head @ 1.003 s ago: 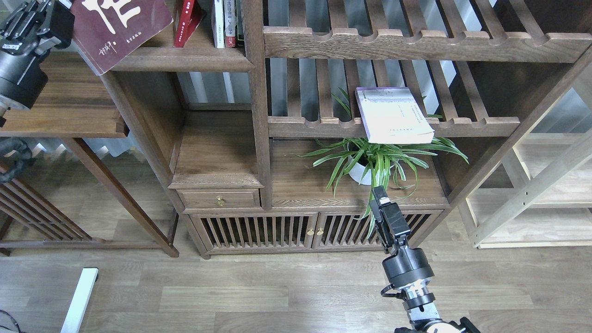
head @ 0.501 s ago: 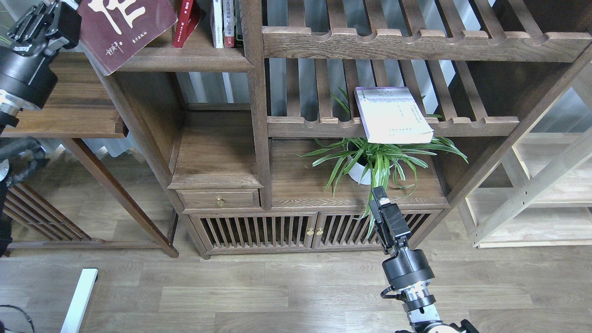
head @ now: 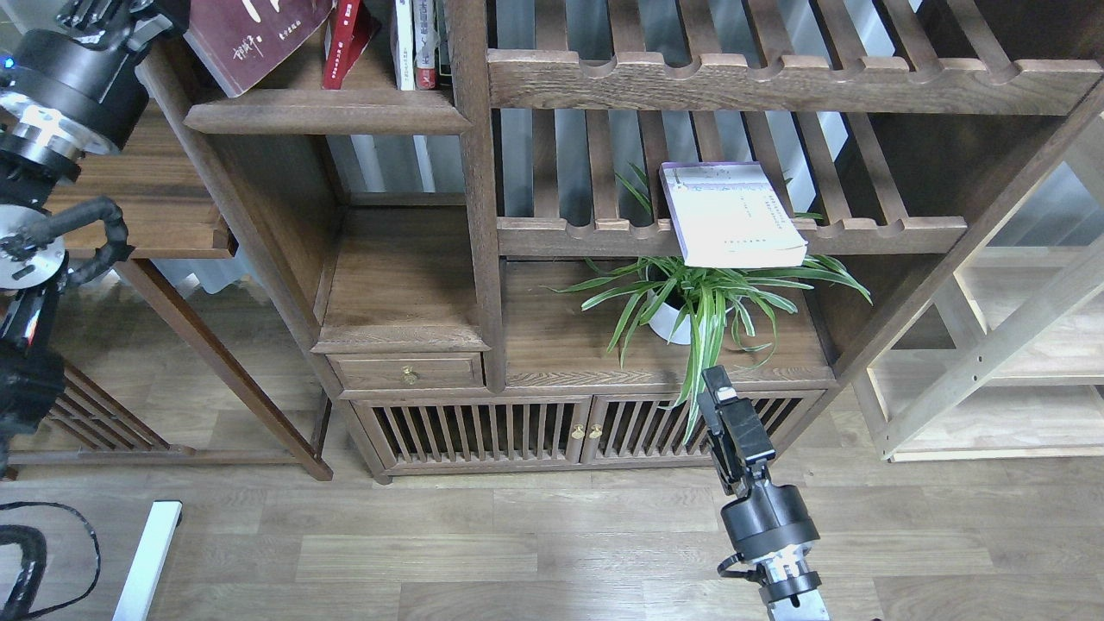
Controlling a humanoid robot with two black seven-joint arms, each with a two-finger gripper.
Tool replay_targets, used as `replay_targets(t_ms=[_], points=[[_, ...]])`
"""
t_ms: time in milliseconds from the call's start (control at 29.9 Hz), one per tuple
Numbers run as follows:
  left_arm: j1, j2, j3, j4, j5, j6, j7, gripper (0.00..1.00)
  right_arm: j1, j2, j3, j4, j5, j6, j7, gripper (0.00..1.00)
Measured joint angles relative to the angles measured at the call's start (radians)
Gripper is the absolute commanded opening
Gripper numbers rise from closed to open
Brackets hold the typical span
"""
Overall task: Organize books on shelf
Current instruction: 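Push the maroon book onto the top shelf with the left gripper, then press the maroon book deeper into the top shelf with the left gripper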
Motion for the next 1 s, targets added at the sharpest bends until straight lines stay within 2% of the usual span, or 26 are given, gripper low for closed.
replay_targets(t_ms=[468, 735, 1003], points=[[-0.102, 0.003, 0.140, 0.053, 0.012, 0.045, -0.014, 0.00, -0.070, -0.012, 0.001, 0.000, 0.004, 0.000, 0.003, 0.71], [-0.126, 0.004, 0.170, 0.092, 0.072, 0.080, -0.071, 0.01, -0.127, -0.038, 0.001, 0.000, 0.026, 0.000, 0.006, 0.71], [-0.136, 0.005, 0.195, 0.147, 0.080, 0.081, -0.090, 0.01, -0.171, -0.059, 0.003, 0.000, 0.041, 0.000, 0.006, 0.71]])
